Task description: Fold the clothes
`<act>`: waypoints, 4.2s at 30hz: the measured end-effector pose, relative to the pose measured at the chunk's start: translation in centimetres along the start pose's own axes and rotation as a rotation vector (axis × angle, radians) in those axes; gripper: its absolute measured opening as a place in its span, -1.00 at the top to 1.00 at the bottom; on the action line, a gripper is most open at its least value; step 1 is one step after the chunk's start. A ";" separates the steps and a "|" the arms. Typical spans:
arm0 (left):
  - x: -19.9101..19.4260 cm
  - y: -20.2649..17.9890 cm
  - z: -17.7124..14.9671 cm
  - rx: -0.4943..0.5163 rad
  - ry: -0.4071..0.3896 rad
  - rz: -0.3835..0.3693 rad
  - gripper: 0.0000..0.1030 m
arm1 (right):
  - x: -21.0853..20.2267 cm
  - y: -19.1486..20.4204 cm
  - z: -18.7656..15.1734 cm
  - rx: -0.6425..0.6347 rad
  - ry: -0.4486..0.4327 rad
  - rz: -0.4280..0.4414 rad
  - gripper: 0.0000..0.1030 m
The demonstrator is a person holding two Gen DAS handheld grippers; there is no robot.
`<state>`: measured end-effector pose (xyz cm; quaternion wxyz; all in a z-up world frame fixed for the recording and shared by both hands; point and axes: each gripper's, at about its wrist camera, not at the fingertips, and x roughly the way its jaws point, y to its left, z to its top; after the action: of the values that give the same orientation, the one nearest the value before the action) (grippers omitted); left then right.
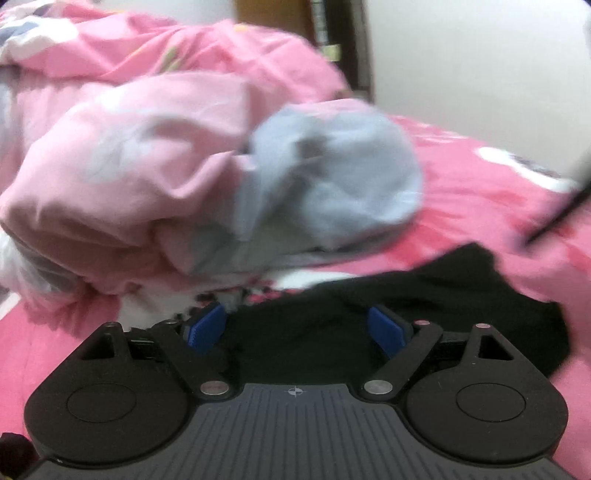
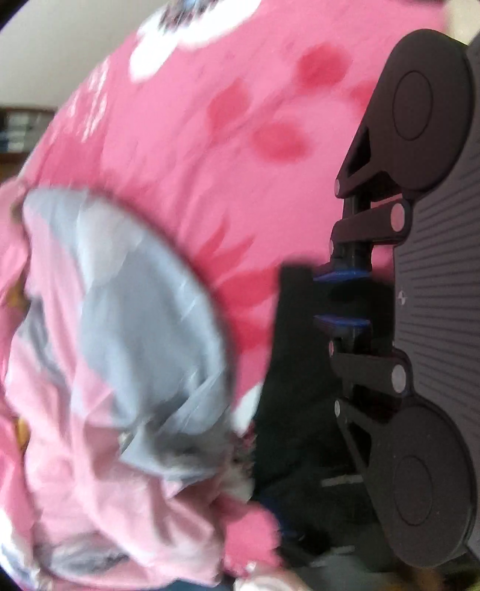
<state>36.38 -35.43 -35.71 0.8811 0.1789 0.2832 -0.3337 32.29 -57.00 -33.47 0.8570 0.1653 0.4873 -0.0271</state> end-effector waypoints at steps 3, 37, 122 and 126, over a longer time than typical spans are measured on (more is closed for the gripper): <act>-0.3 -2.3 -1.5 0.095 0.043 -0.060 -0.67 | 3.1 1.7 1.1 -0.099 0.020 0.067 0.68; -12.1 7.2 -7.5 -0.369 0.154 0.005 -0.73 | -2.3 13.4 -2.8 -0.194 -0.095 0.144 0.93; -23.2 49.7 -22.9 -0.888 -0.099 0.493 -0.07 | 20.9 70.4 -2.6 -0.661 0.118 0.357 0.68; -23.0 49.3 -22.4 -0.885 -0.071 0.465 -0.14 | 21.0 70.7 -2.7 -0.663 0.125 0.322 0.69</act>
<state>47.67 22.21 -32.64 0.9327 -0.1652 0.3201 0.0176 55.75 12.94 -34.36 0.8259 -0.0453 0.4887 0.2774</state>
